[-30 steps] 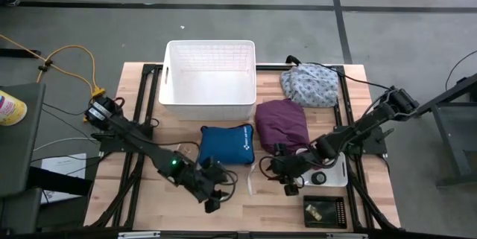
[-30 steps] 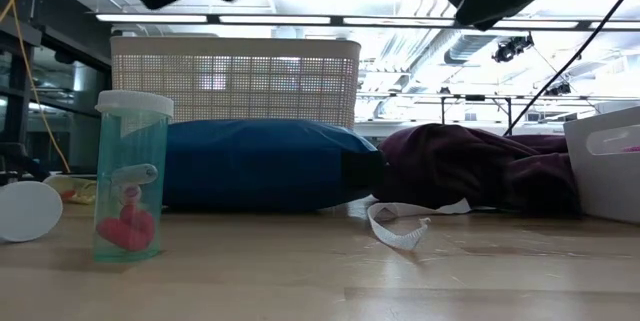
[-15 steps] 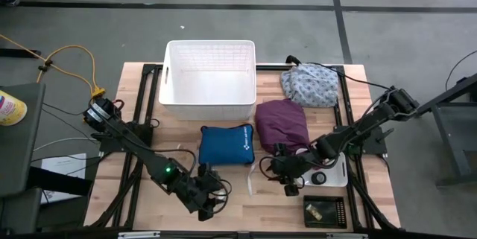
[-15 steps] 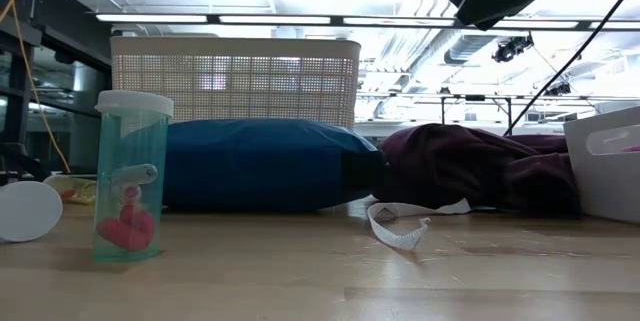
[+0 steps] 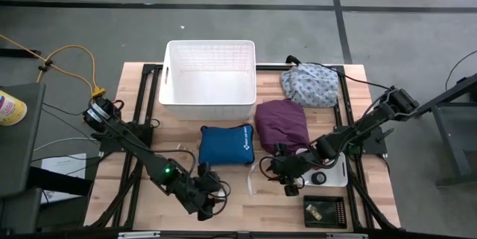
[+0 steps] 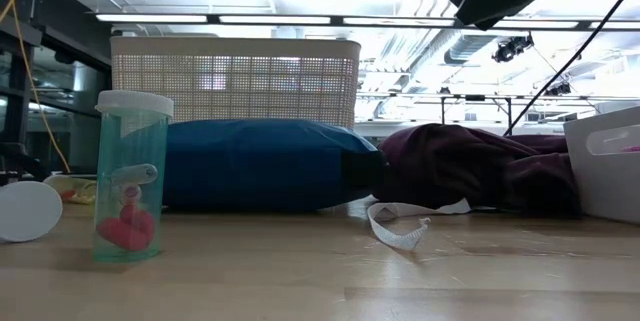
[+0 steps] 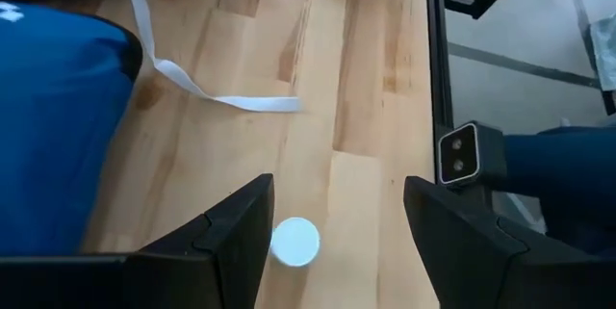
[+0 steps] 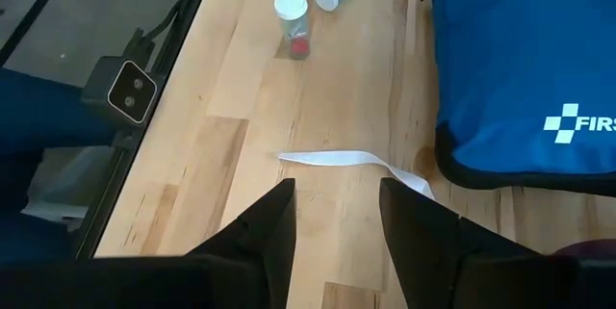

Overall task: Pick & Place Medicine items
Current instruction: Put the bottom blue pill bottle into the black bin

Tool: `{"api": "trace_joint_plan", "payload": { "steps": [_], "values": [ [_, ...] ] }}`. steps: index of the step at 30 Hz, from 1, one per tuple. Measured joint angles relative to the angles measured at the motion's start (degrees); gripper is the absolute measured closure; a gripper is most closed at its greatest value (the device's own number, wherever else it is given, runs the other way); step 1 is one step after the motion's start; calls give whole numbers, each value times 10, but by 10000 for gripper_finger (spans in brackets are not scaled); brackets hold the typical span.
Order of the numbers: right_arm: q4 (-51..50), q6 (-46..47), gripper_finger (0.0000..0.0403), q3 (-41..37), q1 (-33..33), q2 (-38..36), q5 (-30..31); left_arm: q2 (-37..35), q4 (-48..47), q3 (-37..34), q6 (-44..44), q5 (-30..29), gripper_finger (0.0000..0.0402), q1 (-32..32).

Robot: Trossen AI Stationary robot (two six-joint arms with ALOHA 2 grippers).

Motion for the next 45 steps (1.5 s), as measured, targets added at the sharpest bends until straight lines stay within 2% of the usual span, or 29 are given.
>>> {"api": "trace_joint_plan", "payload": {
  "steps": [7,13,26,29,35,38,45],
  "values": [
    [1,0,264,0,0,0,0,2,-11,0,-1,-71,176,-25],
    [3,0,264,0,0,0,0,15,-16,-1,-38,-163,176,-68],
    [5,0,264,0,0,0,0,102,-34,-1,-117,-198,176,-92],
    [6,0,264,0,0,0,0,114,-59,-1,-157,-225,176,-100],
    [8,0,264,0,0,0,0,132,-70,-12,-197,-234,176,-113],
    [9,0,264,0,0,0,0,138,-66,-20,-194,-240,176,-118],
    [17,0,264,0,0,0,0,142,17,-66,-156,-243,176,-120]
  ]
}}
